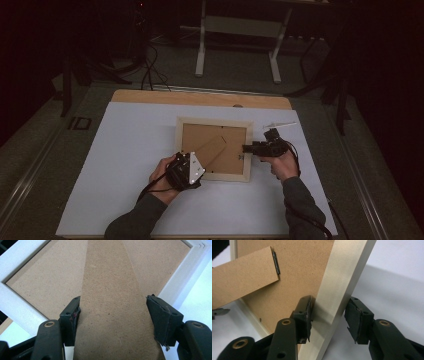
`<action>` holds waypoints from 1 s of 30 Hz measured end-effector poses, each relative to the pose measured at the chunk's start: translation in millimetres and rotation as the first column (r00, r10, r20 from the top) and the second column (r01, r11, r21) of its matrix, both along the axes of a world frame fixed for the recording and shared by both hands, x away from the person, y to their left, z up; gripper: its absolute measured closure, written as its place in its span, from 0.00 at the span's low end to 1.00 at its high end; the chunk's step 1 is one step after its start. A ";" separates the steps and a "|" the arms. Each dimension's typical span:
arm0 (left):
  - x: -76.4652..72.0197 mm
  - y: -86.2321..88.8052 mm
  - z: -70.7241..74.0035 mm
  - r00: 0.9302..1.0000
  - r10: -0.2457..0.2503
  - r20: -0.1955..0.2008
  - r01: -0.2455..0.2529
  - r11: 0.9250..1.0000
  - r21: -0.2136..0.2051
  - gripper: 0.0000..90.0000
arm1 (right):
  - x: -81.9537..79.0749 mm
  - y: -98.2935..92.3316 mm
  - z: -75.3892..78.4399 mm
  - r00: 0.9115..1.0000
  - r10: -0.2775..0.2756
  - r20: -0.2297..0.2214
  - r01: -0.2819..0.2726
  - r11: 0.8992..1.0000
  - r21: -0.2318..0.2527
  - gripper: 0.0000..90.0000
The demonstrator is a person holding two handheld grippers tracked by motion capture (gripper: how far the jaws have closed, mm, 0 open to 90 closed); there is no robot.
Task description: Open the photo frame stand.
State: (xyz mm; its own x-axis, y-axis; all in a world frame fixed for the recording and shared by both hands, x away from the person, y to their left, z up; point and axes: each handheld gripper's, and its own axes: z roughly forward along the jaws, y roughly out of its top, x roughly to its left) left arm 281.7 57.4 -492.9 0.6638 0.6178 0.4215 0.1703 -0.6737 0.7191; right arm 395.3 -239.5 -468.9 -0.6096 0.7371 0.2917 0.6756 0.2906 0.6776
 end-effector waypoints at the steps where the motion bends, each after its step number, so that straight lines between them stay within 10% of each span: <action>1: 0.1 -0.1 -0.4 1.000 0.003 -0.001 -0.003 1.000 0.001 0.39 | -0.2 -0.6 -0.1 1.000 0.000 -0.004 0.000 1.000 0.007 0.63; 8: 5.2 4.6 0.6 0.997 -0.007 -0.073 0.003 0.999 -0.052 0.39 | -4.5 -1.6 -2.4 1.000 -0.025 0.009 0.024 0.999 0.031 0.64; 13: 16.1 16.4 8.5 0.972 -0.065 -0.227 0.016 0.978 -0.210 0.38 | -5.6 -0.4 -2.3 0.999 -0.038 0.015 0.037 0.999 0.024 0.64; 20: 27.5 28.4 9.7 0.926 -0.138 -0.352 0.000 0.931 -0.364 0.38 | -6.9 0.2 -2.3 0.999 -0.043 0.023 0.043 0.999 0.018 0.64; 22: 35.4 37.2 10.0 0.874 -0.198 -0.443 -0.026 0.893 -0.450 0.38 | -7.5 0.4 -2.1 0.999 -0.043 0.030 0.042 0.999 0.015 0.64; 23: 37.3 40.7 9.8 0.861 -0.224 -0.458 -0.030 0.875 -0.484 0.39 | -7.9 0.5 -2.1 0.999 -0.043 0.033 0.042 0.999 0.015 0.64; 24: 37.3 40.7 9.8 0.861 -0.224 -0.458 -0.030 0.875 -0.484 0.41 | -7.9 0.5 -2.1 0.999 -0.043 0.033 0.042 0.999 0.015 0.64; 25: 40.7 47.3 9.2 0.837 -0.252 -0.486 -0.050 0.849 -0.526 0.44 | -9.1 0.9 -1.5 0.998 -0.043 0.038 0.043 0.999 0.012 0.64; 30: 42.1 46.7 4.9 0.811 -0.241 -0.532 -0.056 0.875 -0.481 0.49 | -10.3 1.5 -0.6 0.998 -0.042 0.046 0.042 0.999 0.006 0.64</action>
State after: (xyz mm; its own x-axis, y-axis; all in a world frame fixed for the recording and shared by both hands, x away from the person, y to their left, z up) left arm 323.8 104.1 -488.0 0.7494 0.5576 -0.3571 0.5942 -0.3284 0.7342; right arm 385.0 -238.1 -469.5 -0.5912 0.7606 0.2680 0.6551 0.2591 0.7098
